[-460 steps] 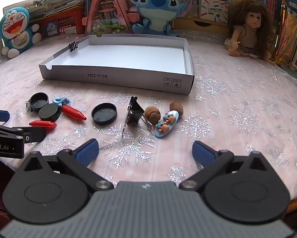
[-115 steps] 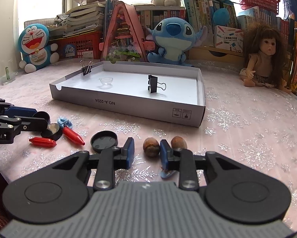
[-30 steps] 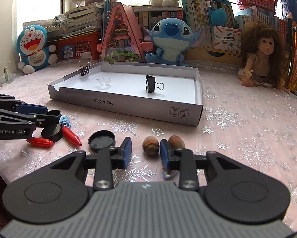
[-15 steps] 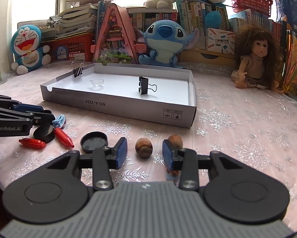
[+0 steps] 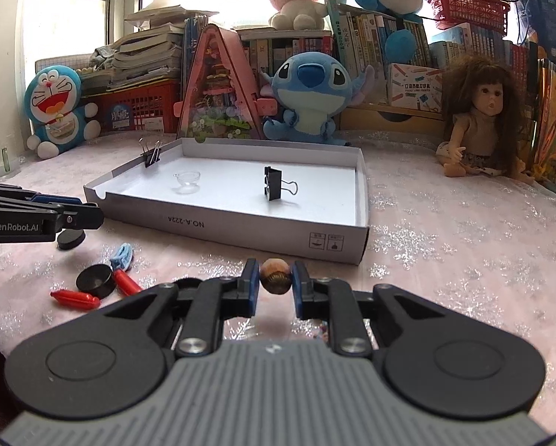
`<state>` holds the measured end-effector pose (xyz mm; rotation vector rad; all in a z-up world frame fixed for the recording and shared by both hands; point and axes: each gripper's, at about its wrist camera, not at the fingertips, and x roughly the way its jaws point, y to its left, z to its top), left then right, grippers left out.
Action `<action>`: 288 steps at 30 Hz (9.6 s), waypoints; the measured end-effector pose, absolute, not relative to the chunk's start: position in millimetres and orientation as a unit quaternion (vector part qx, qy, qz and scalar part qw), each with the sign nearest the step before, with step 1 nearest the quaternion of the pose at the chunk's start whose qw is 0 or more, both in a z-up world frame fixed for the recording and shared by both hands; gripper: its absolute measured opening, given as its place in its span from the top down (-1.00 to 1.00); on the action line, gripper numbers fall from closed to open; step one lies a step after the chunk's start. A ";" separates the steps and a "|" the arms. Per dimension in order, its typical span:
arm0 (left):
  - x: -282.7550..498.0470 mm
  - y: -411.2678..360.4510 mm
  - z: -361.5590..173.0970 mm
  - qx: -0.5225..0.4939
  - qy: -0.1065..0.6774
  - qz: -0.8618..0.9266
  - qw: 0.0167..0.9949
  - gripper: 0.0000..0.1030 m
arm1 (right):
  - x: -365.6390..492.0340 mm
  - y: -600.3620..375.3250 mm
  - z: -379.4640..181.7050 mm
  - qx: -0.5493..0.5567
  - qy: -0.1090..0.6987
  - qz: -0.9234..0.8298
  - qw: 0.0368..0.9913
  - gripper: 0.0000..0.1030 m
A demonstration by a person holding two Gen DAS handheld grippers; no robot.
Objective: Organize rigid objects
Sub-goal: 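Close right gripper on one brown nut and lift it, then carry the brown nut with right gripper into the tray while left carries the black lid, then open right gripper to drop the nut in the tray while left releases the lid, then move left gripper toward a black puck while right moves toward a black lid on the cloth, then close left gripper on the black puck while right gripper grasps the black lid, then carry the black puck with left gripper into the tray while right carries the lid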
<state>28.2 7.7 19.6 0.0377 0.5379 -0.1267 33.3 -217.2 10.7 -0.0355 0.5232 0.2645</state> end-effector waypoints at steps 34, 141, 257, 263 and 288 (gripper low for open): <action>165.8 11.1 24.3 -0.029 0.308 -0.009 0.951 0.41 | 161.3 -215.9 16.0 0.070 0.312 0.073 0.945 0.55; 26.9 -13.4 14.3 0.024 0.285 -0.099 0.953 -0.40 | 45.1 -194.5 15.2 -0.030 0.256 0.166 0.952 -0.46; 64.0 24.3 50.0 -0.051 0.260 -0.051 0.963 0.42 | 63.8 -210.2 34.2 -0.014 0.249 0.133 0.959 0.29; 83.7 21.2 53.3 -0.053 0.268 -0.050 0.961 0.42 | 82.5 -211.9 38.1 -0.002 0.260 0.115 0.959 0.29; 154.8 10.3 24.2 -0.036 0.313 -0.032 0.948 0.42 | 147.3 -205.9 27.8 0.022 0.301 0.094 0.949 0.29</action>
